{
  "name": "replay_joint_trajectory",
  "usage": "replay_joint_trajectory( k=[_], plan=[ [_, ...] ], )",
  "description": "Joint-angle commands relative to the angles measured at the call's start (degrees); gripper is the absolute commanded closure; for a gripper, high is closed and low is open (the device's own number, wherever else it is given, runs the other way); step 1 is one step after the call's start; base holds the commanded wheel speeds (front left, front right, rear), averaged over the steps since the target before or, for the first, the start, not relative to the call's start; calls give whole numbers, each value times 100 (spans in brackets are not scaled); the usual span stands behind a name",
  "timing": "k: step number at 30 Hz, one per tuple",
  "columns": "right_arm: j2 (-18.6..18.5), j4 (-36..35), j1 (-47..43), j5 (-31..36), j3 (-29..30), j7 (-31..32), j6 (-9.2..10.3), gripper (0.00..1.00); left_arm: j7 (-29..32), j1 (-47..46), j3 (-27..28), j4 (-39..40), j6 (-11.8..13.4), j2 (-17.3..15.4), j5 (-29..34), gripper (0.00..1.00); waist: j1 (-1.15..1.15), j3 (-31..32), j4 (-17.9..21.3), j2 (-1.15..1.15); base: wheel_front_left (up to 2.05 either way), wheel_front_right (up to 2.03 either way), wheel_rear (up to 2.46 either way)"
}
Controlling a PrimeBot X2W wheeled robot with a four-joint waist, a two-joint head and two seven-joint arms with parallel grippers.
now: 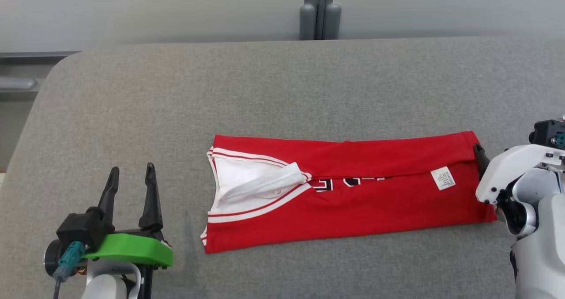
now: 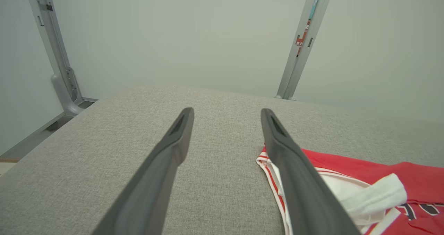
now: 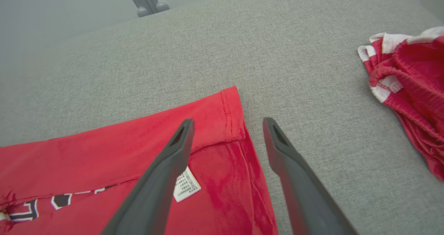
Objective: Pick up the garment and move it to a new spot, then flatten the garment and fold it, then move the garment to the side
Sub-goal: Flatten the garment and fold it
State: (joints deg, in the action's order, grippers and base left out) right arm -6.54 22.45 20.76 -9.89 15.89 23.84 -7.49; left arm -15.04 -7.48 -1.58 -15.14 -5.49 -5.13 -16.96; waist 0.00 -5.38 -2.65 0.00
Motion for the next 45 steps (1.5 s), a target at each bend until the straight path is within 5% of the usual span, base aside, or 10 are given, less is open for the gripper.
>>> replay_joint_trajectory(
  k=[1,10,21,22,23,24,39,45],
  plan=[
    [54,114,144,150,110,60,2,0,-14,-63,34,-10,-29,9,62,0,0,-103,-56,0,0,0,0],
    [-39,1040,720,1082,398,502,2,0,-14,-274,-13,-70,-127,95,186,0,0,-376,-294,0,0,0,0],
    [-138,1910,914,933,240,529,2,0,-14,-428,50,-74,-179,90,263,0,0,-600,-353,0,0,0,0],
    [-147,1998,919,896,233,568,1,5,-13,-431,58,-72,-182,86,269,0,0,-613,-347,0,0,0,0],
    [-154,2113,931,837,204,635,2,65,-13,-441,67,-74,-186,84,275,0,0,-626,-341,0,0,0,0],
    [-155,2173,942,807,171,642,2,100,-13,-447,74,-82,-189,83,281,0,0,-632,-334,0,0,0,0],
    [-1037,1043,837,1318,412,313,7,100,-14,-297,108,-170,-198,159,234,0,0,-242,-102,0,0,0,0],
    [-871,131,532,1258,74,769,6,100,-13,-222,85,-199,-200,174,212,0,0,-86,-84,0,0,0,0]
  ],
)
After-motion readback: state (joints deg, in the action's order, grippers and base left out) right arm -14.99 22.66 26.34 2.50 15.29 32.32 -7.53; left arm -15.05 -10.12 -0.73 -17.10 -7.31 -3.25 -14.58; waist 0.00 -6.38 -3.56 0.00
